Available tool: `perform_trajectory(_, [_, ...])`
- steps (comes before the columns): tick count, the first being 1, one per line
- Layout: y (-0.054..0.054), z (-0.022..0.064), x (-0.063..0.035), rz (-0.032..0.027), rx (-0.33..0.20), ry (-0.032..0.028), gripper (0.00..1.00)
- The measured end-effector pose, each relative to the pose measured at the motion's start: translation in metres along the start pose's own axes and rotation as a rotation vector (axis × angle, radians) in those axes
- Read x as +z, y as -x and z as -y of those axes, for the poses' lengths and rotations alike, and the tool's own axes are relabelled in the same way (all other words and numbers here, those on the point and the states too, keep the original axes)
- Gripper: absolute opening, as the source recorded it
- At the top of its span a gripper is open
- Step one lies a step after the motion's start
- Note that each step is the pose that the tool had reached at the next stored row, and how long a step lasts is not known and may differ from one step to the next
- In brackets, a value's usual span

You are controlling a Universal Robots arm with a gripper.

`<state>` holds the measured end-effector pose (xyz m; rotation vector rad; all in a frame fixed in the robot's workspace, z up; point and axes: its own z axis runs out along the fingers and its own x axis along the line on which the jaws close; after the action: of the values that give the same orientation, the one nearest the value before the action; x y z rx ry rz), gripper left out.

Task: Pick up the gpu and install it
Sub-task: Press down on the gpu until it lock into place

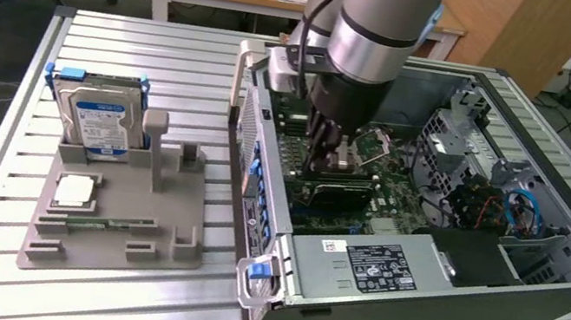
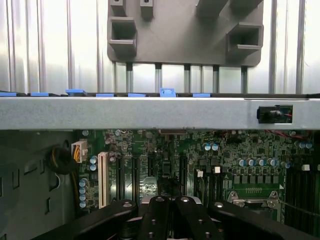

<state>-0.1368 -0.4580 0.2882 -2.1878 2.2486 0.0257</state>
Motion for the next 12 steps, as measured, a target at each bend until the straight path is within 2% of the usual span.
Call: perform_trajectory(12, [-0.0002, -0.0074, 0.0001, 0.0001, 0.000, 0.0000, 0.11])
